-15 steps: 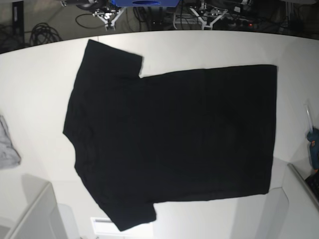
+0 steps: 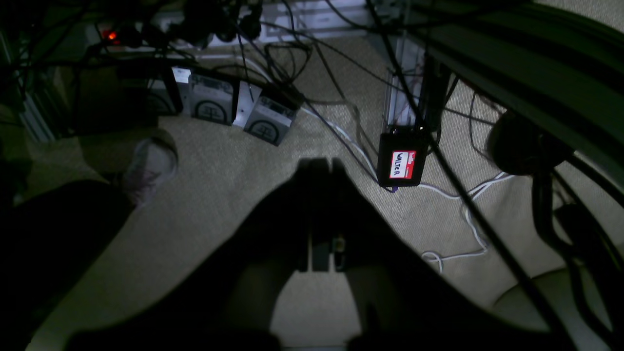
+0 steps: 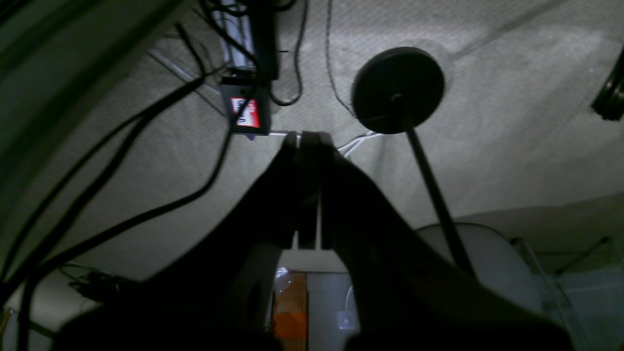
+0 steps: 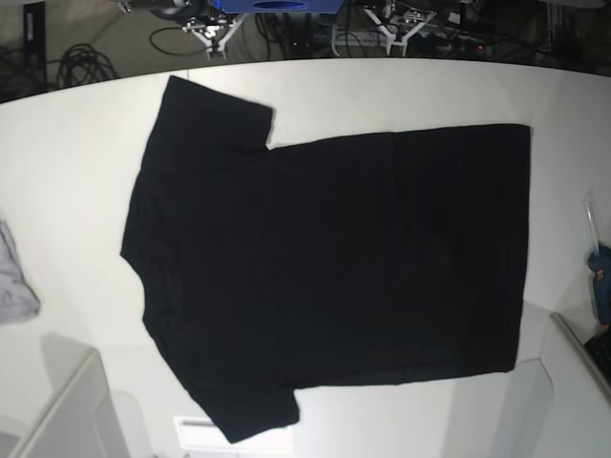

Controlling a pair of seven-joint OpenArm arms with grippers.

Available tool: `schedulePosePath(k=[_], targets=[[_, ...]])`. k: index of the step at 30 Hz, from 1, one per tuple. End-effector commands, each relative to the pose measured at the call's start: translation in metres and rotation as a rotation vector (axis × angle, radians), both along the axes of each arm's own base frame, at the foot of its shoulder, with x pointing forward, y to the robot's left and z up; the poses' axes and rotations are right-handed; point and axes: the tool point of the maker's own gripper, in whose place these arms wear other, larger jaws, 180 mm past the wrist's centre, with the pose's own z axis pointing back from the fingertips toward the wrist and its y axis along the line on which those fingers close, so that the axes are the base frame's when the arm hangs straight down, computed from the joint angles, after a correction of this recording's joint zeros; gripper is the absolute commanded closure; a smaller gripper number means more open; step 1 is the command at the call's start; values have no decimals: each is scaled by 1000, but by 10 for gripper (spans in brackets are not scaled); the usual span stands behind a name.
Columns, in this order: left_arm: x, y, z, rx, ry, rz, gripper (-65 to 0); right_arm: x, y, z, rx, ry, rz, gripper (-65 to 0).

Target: Fold the T-shirt properly

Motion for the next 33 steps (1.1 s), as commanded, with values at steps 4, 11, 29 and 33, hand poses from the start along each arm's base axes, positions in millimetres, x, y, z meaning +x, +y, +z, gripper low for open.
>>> schedulePosePath(k=[4, 11, 29, 33], targets=[[-10, 1, 0, 6, 17, 10, 0, -17, 2, 1, 1, 32, -8, -222], [-4, 0, 0, 5, 8, 10, -5, -34, 2, 2, 1, 53, 2, -333], [-4, -1, 2, 0, -33, 8, -158, -29, -11, 2, -17, -25, 3, 0], [-6, -2, 2, 0, -30, 8, 0, -32, -11, 4, -17, -45, 0, 0]])
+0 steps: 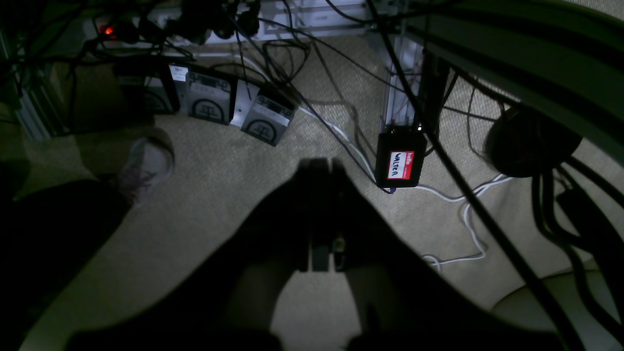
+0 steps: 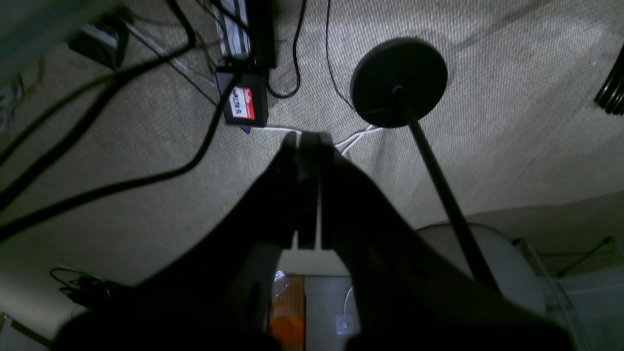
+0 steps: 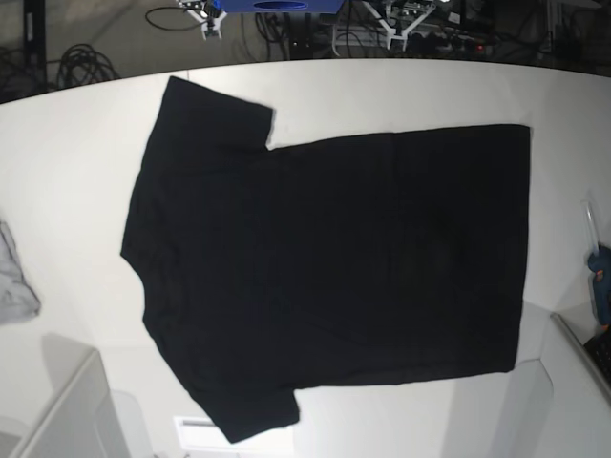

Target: Fold the T-shirt properly

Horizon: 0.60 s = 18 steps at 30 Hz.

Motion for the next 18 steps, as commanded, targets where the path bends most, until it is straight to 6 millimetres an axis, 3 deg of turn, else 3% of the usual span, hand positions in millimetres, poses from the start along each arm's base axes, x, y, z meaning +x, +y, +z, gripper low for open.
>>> schedulePosePath(k=[1, 6, 10, 18], targets=[[-9, 2, 1, 6, 14, -1, 0, 7, -2, 0, -4, -25, -5, 0], [-19, 3, 6, 5, -25, -27, 0, 4, -2, 5, -5, -65, -11, 0], [-30, 22, 24, 29, -104, -48, 0, -8, -4, 18, -12, -114, -22, 0], [-45, 49, 75, 60, -224, -109, 0, -19, -43, 61, -105, -243, -128, 0]])
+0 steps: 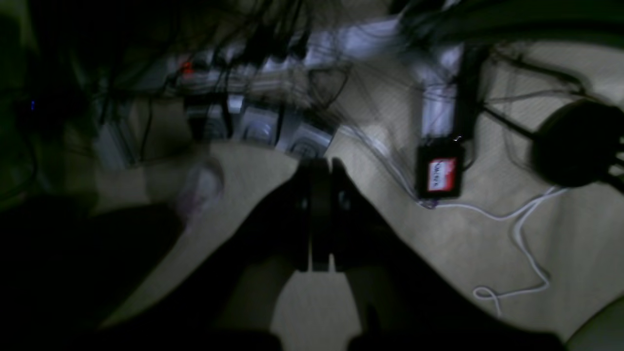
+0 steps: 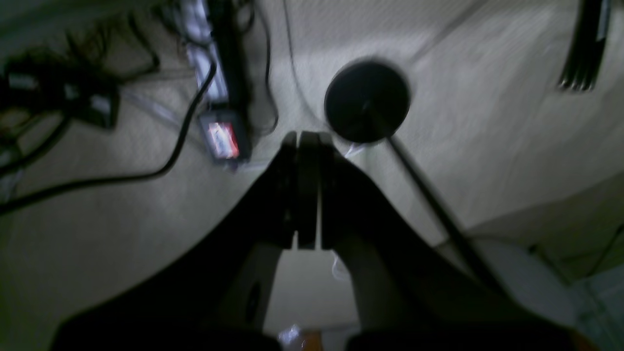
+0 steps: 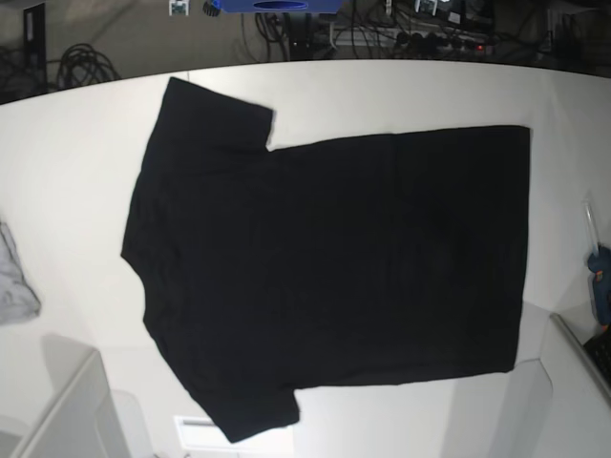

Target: Fold the T-shirt properly

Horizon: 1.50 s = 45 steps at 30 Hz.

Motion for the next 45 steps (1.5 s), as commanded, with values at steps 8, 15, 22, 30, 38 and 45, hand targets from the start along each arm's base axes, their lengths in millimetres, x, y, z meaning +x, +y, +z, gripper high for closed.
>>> schedulePosePath(k=[8, 15, 22, 30, 38, 45], targets=[[4, 16, 73, -3, -244, -113, 0, 1, -9, 48, -30, -89, 20, 0], [30, 73, 132, 41, -418, 73, 0, 37, -14, 99, -53, -181, 39, 0], [74, 76, 211, -7, -671, 79, 0, 96, -31, 167, -130, -360, -56, 0], [121, 82, 253, 15, -844, 73, 0, 159, -36, 197, -147, -540, -66, 0], [158, 92, 266, 38, -958, 79, 0, 210, -23, 212, 126, -717, -273, 0], [164, 117, 265, 114, -939, 154, 0, 240, -17, 219, 328, -721, -327, -315]])
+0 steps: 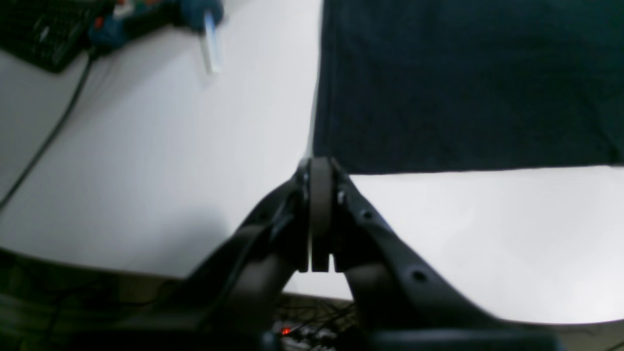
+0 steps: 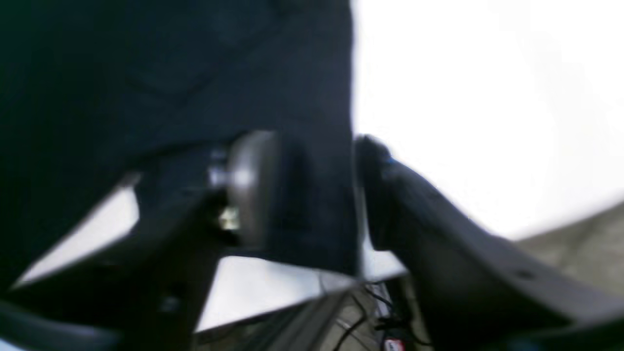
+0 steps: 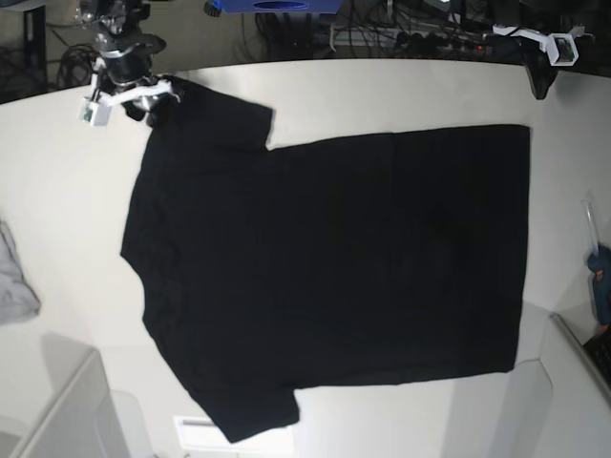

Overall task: Fold the T-shirt properly
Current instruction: 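Lower both grippers to the shirt's shoulder corners and grasp them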

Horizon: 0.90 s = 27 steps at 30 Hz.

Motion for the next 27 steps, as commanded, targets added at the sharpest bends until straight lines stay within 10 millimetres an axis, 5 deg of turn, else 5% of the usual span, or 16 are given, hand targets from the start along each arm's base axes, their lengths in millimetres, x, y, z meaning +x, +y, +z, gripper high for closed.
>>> schedulePosePath(k=[1, 8, 12, 17, 22, 27], targets=[[3, 5, 10, 23, -33, 1, 0, 8, -3, 8, 13, -36, 0, -345], [4, 5, 12, 23, -39, 1, 0, 28, -11, 0, 102, -44, -10, -396], [1, 14, 11, -82, -72, 93, -288, 24, -18, -18, 109, 0, -29, -396], [11, 10, 10, -272, -78, 76, -456, 14, -32, -37, 105, 51, -74, -396], [23, -4, 3, -379, -26, -16, -462, 14, -23, -37, 122, 35, -29, -396], [26, 7, -6, -424, 6, -6, -428, 7, -16, -48, 147, 50, -2, -396]])
